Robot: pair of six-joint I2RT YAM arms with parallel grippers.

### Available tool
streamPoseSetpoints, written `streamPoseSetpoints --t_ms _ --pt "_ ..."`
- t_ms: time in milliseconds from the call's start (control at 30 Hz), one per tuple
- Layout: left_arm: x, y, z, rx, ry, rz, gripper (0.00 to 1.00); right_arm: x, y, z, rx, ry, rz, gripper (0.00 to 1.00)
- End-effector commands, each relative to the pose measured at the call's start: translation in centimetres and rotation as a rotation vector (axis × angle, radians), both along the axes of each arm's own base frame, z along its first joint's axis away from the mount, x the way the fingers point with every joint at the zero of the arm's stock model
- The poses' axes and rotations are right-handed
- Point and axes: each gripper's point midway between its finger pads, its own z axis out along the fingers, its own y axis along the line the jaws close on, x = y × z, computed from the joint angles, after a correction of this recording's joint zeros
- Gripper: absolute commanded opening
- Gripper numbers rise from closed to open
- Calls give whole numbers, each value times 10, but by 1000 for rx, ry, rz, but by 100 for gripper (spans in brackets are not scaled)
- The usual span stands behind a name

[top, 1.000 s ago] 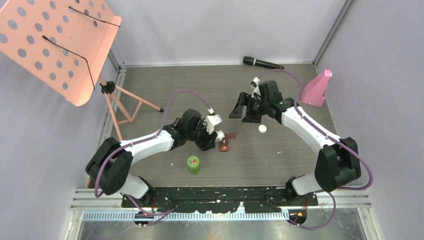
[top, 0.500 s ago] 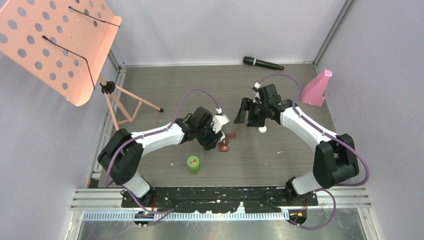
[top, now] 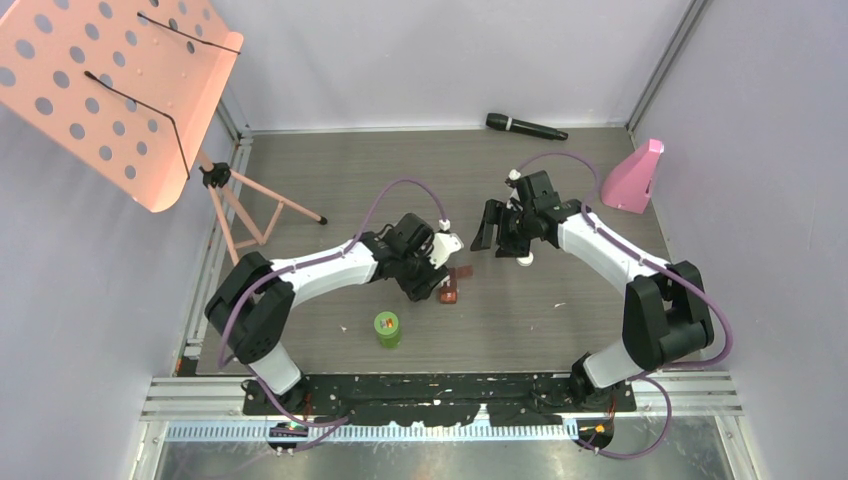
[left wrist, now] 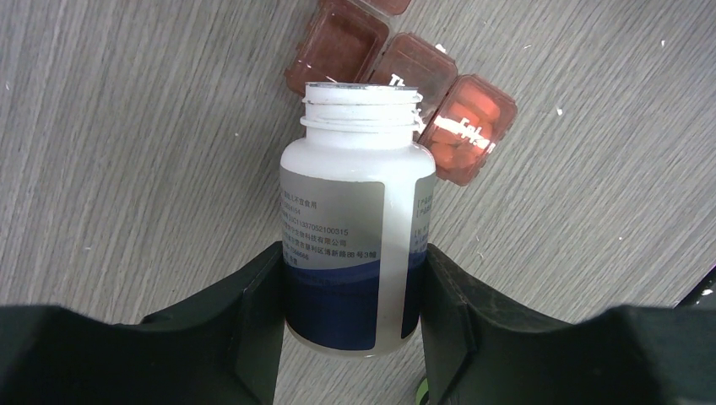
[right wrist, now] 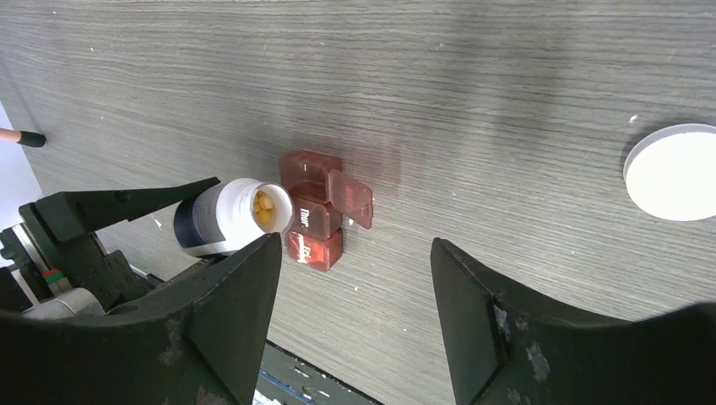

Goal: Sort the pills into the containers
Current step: Pour the pill into the pill container.

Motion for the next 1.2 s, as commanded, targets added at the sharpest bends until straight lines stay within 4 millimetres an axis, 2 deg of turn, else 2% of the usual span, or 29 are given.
streamPoseSetpoints --t_ms 0,200,433,767,1167 --pt "9 -9 12 -5 -31 -6 0 2 -3 -6 -13 -4 -6 72" --pt "12 -8 14 31 -30 2 0 1 -4 -13 -13 12 -10 70" --pt "11 -6 16 53 -18 -2 0 -2 0 -21 28 44 -24 59" --pt "8 -9 25 78 37 -8 0 -3 -2 -32 26 74 -41 57" --pt "5 -11 23 94 70 -9 0 -5 -3 -40 27 96 -48 56"
